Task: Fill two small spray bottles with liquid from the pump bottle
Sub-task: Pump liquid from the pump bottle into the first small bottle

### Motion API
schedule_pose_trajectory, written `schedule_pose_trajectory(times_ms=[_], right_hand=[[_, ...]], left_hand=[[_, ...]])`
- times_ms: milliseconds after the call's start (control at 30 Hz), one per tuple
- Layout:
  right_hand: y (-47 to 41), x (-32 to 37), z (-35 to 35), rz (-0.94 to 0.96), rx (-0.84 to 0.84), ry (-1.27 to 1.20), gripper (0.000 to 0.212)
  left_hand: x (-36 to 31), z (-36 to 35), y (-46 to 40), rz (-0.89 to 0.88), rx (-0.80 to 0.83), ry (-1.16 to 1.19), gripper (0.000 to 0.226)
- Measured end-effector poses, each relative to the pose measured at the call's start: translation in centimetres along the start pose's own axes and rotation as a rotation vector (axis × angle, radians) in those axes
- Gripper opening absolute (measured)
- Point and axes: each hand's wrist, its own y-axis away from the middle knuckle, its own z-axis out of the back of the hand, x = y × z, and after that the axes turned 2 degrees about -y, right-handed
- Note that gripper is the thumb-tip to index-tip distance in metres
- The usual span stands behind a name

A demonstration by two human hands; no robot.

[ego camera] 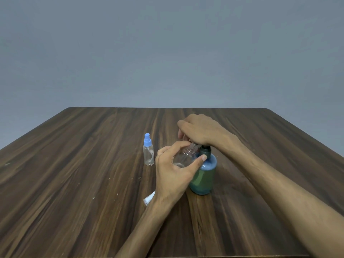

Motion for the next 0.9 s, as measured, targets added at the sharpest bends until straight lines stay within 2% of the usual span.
schedule_pose_trajectory(times_ms=[67,200,367,500,667,800,900], right_hand=[[-0.05,-0.08,0.2,0.013,-0.042,-0.049,0.046],[-0.18,0.15,-0.16,-0.019,0.049,0.038,0.051],[-0.19,0.17,0.39,-0.004,0.01,-0.004,0.049],[-0.28,0.07,-0.25,-0.02,0.057,0.031,0.05],[-0.29,-0.1,0.2,0.013,-0.016,-0.03,0.047],[-0.31,0.07,-0.31,-0.004,0.06,0.065,0.05],[-0.16,0.1,0.34,-0.003,-0.011,0.002,0.048]], left_hand=[[0.05,0.0,0.0,-0.013,0.005,-0.006,0.039],[-0.19,-0.02,-0.05,-0.007,0.004,-0.016,0.041],[-0.02,0.07,0.07,-0.024,0.001,-0.012,0.037],[-0.09,-0.04,-0.04,-0.007,-0.001,-0.007,0.039],[-0.04,-0.09,0.06,-0.009,-0.003,0.002,0.038],[-0.08,-0.11,-0.02,0.004,-0.007,0.001,0.041],[-0.04,-0.06,0.07,-0.013,0.001,-0.005,0.039]])
